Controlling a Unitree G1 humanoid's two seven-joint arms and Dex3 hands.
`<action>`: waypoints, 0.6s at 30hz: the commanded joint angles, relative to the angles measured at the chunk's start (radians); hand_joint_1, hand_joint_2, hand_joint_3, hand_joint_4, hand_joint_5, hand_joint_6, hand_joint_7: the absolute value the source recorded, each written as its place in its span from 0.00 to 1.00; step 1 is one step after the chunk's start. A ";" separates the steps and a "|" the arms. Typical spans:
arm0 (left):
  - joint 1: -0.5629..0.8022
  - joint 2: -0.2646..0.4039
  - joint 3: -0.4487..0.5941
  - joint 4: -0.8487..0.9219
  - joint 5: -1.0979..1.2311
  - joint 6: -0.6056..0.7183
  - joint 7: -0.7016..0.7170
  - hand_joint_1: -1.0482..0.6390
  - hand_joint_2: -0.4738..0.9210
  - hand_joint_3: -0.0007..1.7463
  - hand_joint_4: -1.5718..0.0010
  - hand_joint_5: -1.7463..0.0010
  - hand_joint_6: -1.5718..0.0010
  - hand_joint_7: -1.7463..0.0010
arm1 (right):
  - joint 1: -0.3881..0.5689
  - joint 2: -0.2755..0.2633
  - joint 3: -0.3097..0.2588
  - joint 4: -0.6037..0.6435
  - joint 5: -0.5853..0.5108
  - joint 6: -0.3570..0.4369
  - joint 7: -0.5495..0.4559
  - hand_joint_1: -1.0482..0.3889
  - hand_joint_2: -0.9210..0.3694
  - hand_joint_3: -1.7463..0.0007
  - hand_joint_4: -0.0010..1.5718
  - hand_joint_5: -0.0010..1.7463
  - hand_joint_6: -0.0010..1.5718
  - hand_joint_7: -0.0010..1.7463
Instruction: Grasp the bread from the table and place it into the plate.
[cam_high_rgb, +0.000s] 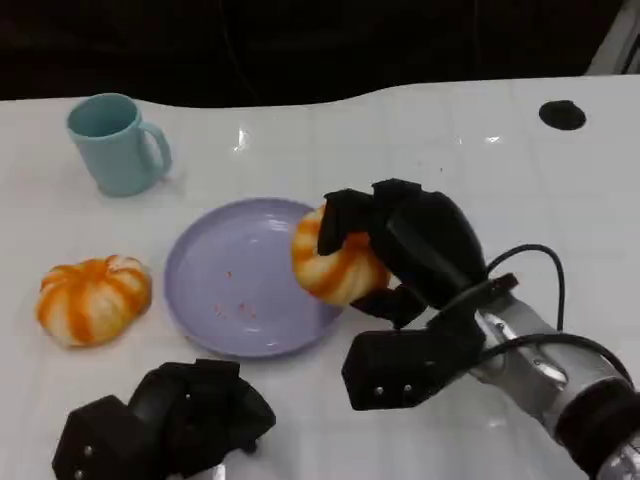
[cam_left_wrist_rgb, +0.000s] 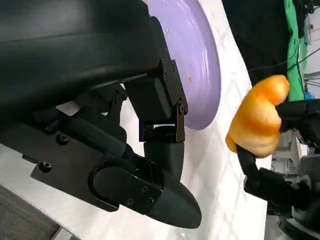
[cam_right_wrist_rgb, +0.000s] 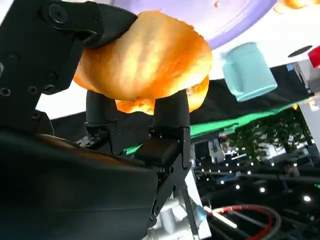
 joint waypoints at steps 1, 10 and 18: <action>-0.006 0.012 0.008 0.016 -0.011 0.002 -0.002 0.00 0.96 0.00 0.44 0.11 0.19 0.54 | -0.068 0.047 -0.002 0.083 0.029 -0.015 0.014 0.62 0.45 0.26 0.62 1.00 0.49 0.98; -0.026 0.003 0.006 0.050 -0.009 -0.013 0.002 0.01 0.95 0.00 0.44 0.11 0.19 0.55 | -0.131 0.116 -0.036 0.225 0.128 -0.049 0.122 0.65 0.35 0.46 0.51 0.87 0.54 0.52; -0.041 0.000 0.005 0.088 -0.004 -0.046 0.003 0.00 0.96 0.00 0.45 0.11 0.19 0.55 | -0.144 0.071 0.016 0.187 0.097 -0.024 0.296 0.43 0.02 0.94 0.06 0.23 0.25 0.01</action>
